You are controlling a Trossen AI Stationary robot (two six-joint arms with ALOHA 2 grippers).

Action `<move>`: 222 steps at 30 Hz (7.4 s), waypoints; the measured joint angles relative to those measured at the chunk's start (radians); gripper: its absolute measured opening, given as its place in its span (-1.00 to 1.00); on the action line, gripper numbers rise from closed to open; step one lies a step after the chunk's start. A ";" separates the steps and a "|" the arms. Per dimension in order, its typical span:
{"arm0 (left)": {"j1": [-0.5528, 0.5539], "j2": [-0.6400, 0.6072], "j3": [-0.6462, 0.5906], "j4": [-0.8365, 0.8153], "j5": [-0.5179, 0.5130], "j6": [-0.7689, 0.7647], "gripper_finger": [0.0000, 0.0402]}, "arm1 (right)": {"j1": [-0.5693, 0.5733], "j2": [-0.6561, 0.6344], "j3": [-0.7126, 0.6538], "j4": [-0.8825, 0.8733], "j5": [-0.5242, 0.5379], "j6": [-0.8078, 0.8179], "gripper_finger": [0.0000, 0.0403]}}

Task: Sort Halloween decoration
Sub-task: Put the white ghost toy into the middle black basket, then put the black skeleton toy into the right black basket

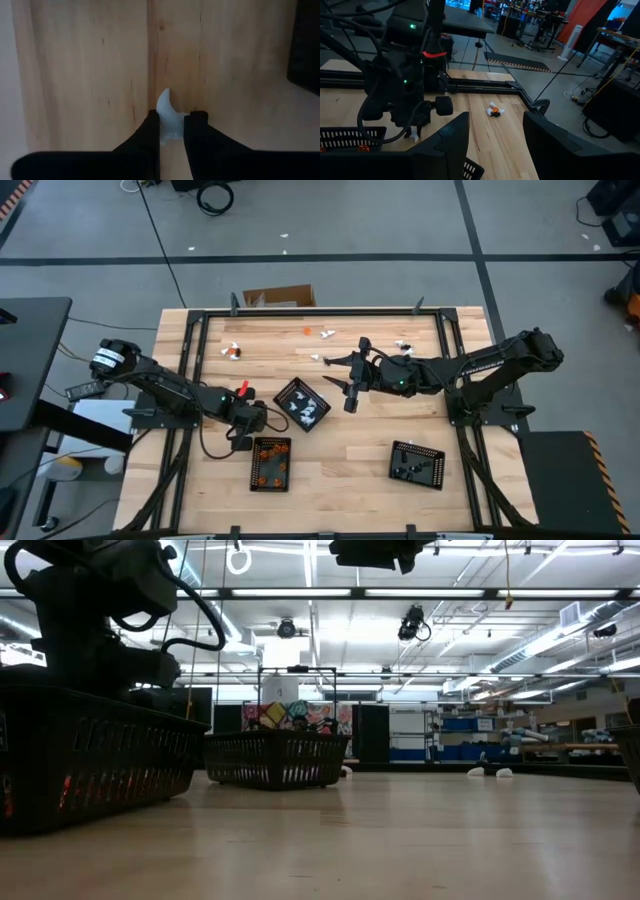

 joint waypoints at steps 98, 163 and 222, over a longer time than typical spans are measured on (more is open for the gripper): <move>-0.014 -0.199 -0.142 -0.164 0.004 -0.548 -0.09 | 0.011 0.000 0.000 0.008 0.000 -0.026 -0.05; 0.359 -0.178 -0.018 0.070 -0.044 -0.163 0.02 | 0.015 0.000 0.000 0.019 -0.001 -0.034 -0.05; 0.333 -0.083 0.113 -0.021 -0.168 0.002 -0.76 | 0.001 0.000 -0.011 -0.028 0.003 0.004 -0.05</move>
